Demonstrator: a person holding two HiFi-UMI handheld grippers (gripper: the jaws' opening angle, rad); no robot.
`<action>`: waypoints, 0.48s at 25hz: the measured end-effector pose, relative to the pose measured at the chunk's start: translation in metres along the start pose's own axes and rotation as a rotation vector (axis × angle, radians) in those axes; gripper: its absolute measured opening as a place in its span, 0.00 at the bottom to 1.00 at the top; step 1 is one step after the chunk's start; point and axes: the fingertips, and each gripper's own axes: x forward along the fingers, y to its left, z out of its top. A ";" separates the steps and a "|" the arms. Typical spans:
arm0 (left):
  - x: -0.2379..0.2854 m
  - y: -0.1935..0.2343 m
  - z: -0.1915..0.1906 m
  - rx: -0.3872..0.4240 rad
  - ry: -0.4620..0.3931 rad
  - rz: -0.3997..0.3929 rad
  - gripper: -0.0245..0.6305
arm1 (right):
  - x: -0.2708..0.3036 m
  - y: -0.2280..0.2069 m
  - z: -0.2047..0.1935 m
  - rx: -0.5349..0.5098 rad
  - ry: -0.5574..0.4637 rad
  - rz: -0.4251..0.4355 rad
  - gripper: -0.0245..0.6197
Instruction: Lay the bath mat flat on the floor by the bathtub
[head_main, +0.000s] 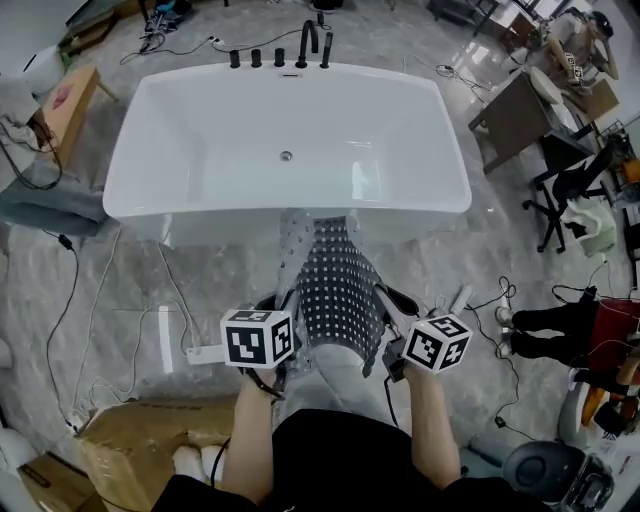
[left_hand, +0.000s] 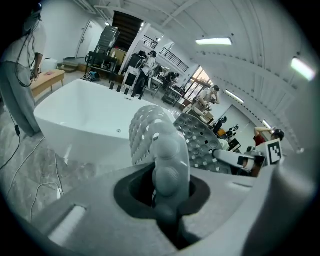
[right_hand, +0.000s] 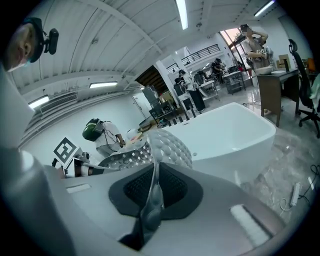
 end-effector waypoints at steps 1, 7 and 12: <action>0.002 -0.002 0.000 0.005 0.004 0.000 0.08 | 0.000 -0.003 0.000 0.004 0.000 -0.003 0.07; 0.012 -0.001 0.008 0.017 0.013 0.027 0.08 | 0.009 -0.014 0.005 0.019 0.003 0.008 0.07; 0.028 0.001 0.010 0.004 0.042 0.059 0.08 | 0.015 -0.034 0.006 0.054 0.015 0.019 0.07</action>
